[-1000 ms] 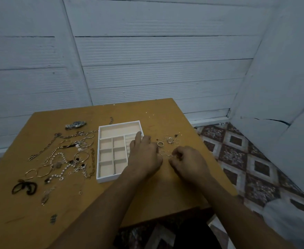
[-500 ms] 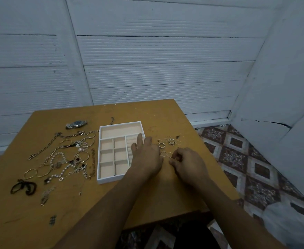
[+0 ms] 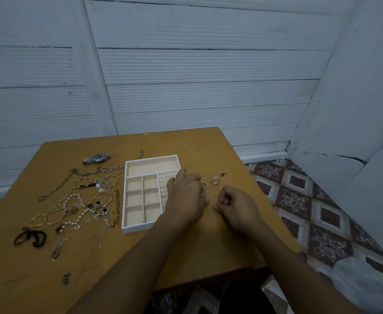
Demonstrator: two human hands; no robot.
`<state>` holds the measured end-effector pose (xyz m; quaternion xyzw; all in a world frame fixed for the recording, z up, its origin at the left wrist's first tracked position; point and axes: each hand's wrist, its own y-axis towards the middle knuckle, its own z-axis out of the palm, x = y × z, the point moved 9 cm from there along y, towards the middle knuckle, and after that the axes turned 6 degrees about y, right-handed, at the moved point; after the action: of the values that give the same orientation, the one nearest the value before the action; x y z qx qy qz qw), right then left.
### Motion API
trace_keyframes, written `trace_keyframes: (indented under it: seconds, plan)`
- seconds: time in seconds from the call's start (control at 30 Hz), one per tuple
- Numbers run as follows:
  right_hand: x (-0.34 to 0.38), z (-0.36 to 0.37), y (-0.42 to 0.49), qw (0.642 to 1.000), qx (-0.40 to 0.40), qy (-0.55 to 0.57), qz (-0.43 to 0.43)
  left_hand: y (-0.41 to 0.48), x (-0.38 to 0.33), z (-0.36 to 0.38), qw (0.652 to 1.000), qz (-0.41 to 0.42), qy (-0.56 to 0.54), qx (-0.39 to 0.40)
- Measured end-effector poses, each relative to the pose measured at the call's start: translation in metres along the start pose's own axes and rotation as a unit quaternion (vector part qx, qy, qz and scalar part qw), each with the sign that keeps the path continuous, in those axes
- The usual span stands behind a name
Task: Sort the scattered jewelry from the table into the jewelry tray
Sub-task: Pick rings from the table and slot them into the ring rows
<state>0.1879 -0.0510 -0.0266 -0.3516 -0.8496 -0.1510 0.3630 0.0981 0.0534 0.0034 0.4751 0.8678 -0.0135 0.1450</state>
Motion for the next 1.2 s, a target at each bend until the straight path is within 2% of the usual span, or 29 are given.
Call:
trace_keyframes:
  seconds: [0.1, 0.2, 0.4, 0.63, 0.87, 1.2]
  plan:
    - [-0.002, 0.0, 0.001, 0.998, 0.026, 0.049, 0.01, -0.002, 0.007, -0.02, 0.998, -0.004, -0.052, -0.039]
    - [0.0, -0.004, 0.001, 0.994, 0.042, 0.097, 0.01, -0.003, 0.025, -0.036, 0.991, -0.016, -0.128, -0.036]
    - [0.009, -0.009, 0.002, 0.991, 0.035, 0.131, -0.001, 0.0, 0.082, -0.066, 0.988, -0.069, -0.131, -0.039]
    - [0.034, -0.005, 0.009, 0.985, 0.03, 0.172, -0.017, 0.021, 0.118, -0.072, 0.995, -0.08, -0.025, -0.05]
    - [0.049, 0.006, 0.006, 0.992, 0.028, 0.112, -0.051, 0.041, 0.122, -0.053, 0.994, -0.081, 0.037, -0.055]
    - [0.044, 0.01, 0.006, 0.994, 0.033, 0.101, -0.031, 0.039, 0.12, -0.048, 0.995, -0.053, 0.054, -0.065]
